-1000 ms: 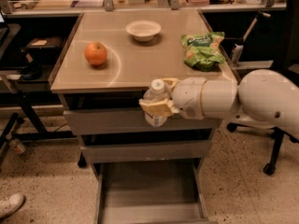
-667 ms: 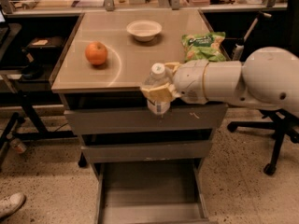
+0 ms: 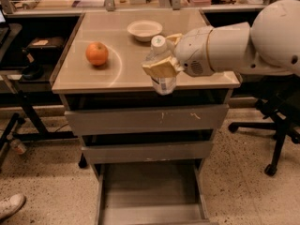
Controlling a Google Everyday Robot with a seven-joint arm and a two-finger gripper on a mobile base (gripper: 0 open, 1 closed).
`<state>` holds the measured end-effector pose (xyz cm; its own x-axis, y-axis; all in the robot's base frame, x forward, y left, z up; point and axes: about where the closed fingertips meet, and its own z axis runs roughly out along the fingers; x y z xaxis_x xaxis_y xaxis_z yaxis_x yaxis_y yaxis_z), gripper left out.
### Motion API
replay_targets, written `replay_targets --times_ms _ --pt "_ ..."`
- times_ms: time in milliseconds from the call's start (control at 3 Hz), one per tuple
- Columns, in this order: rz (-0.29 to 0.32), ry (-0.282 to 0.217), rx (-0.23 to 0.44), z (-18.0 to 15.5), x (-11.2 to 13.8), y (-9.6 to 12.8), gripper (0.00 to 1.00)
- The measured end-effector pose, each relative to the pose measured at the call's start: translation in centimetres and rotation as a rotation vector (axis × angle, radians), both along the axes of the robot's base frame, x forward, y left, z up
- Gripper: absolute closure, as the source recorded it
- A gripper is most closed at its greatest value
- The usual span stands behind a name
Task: Pick blue plastic bottle from bottom drawer and place on counter
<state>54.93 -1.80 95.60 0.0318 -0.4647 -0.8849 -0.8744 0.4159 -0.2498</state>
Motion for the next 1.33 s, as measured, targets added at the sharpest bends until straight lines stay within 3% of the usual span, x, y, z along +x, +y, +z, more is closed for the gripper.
replay_targets --times_ms 333,667,1000,1333 --pt "0.009 -0.025 -0.031 1.7 1.7 -0.2 1.0" --pt "0.032 -0.008 -0.063 3.6 7.1 0.0 1.0" --pt "0.038 -0.017 -0.058 4.3 7.4 0.3 1.0" --pt "0.068 0.015 -0.025 3.8 7.6 0.9 1.0"
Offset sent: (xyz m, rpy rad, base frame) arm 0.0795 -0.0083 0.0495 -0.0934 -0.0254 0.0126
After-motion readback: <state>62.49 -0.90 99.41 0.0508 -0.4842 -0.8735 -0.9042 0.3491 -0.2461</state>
